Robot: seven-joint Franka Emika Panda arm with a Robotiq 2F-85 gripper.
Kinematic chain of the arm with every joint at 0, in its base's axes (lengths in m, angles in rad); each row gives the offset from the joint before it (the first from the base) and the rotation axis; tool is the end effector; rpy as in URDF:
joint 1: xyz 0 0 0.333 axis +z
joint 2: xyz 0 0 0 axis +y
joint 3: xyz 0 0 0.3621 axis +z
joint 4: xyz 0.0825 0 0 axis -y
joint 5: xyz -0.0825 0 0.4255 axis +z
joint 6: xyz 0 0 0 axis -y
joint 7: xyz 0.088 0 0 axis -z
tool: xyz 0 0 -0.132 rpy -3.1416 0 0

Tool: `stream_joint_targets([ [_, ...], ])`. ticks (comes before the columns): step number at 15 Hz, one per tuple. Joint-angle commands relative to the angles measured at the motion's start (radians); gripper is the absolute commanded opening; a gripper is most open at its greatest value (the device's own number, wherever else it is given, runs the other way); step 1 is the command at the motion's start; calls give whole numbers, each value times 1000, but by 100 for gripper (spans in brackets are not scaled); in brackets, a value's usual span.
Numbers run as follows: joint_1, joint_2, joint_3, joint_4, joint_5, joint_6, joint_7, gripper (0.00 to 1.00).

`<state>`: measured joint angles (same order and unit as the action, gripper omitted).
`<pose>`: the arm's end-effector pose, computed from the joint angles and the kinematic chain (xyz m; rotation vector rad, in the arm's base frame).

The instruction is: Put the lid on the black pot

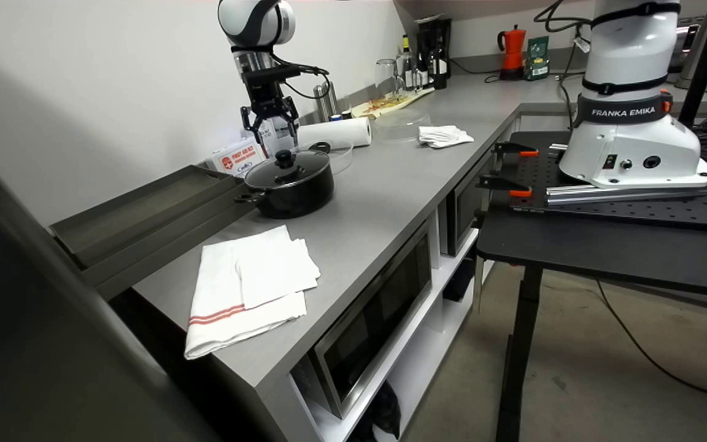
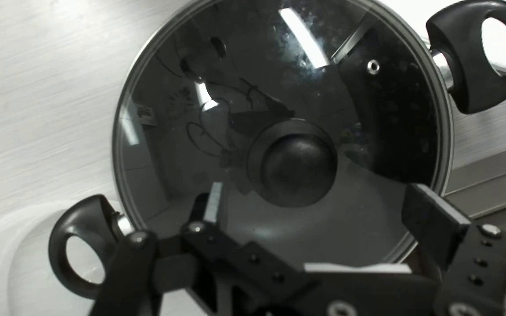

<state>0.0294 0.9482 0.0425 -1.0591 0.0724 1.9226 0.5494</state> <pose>0.8376 0.0556 0.2339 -2.9616 0.7904 0.1704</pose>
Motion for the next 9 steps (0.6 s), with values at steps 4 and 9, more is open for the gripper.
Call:
stream_joint_targets([
  [4,5,-271,-46,-353,12,177,-137,100],
  [9,-1,-446,-75,-569,-2,277,-199,100],
])
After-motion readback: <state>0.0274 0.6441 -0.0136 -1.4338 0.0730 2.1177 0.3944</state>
